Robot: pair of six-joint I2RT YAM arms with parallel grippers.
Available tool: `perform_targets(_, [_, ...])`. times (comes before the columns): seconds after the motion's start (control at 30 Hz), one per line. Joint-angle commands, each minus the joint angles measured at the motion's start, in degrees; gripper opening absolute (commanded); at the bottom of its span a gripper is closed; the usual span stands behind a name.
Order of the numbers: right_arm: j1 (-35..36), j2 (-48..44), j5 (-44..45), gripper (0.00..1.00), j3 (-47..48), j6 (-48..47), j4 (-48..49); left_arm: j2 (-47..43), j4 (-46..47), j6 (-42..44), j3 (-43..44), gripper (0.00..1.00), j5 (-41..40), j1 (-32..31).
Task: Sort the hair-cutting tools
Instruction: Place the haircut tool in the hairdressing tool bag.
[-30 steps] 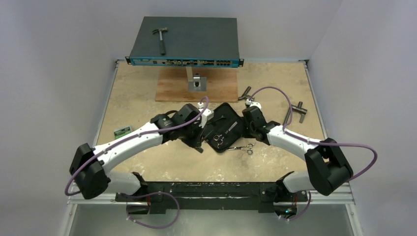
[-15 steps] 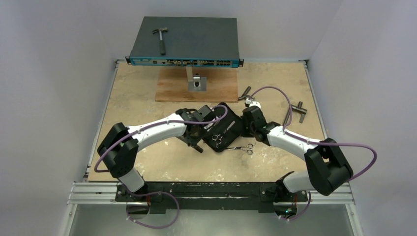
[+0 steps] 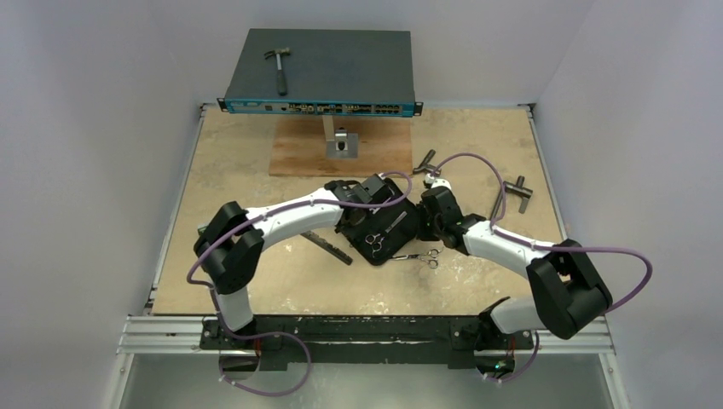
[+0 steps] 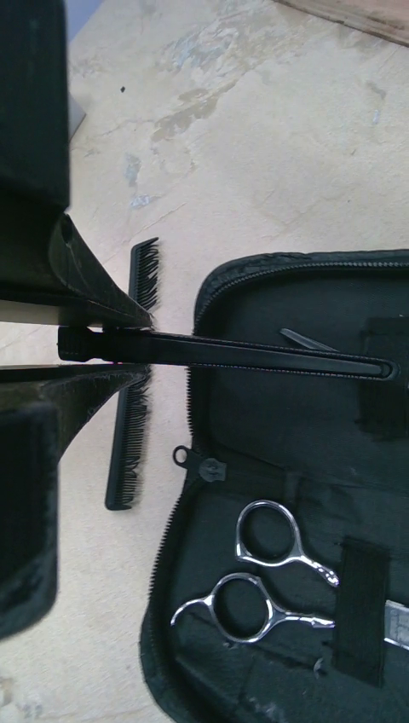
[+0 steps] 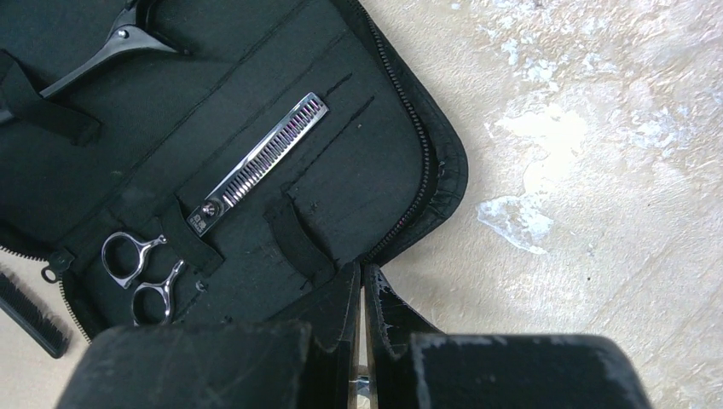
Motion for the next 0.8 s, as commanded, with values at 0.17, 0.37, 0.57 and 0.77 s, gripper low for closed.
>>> perform_targets(0.17, [-0.07,-1.98,-1.37,0.00,-0.19,0.06,2.67,2.41,-4.82,-0.25,3.89,0.00,-5.21,-1.75])
perform_targets(0.37, [-0.10,-2.08,-1.49,0.00,-0.63,0.07,3.18,1.49,-5.42,-1.09,2.48,0.00,-5.56,-1.93])
perform_targets(0.57, [-0.11,-2.63,-1.46,0.00,-0.79,0.02,2.99,4.75,-6.95,-1.66,4.73,0.00,-6.79,-2.13])
perform_targets(0.77, [-0.06,-2.44,-1.72,0.00,-0.79,-0.04,3.20,6.00,-6.89,-1.61,5.38,0.00,-6.58,-2.20])
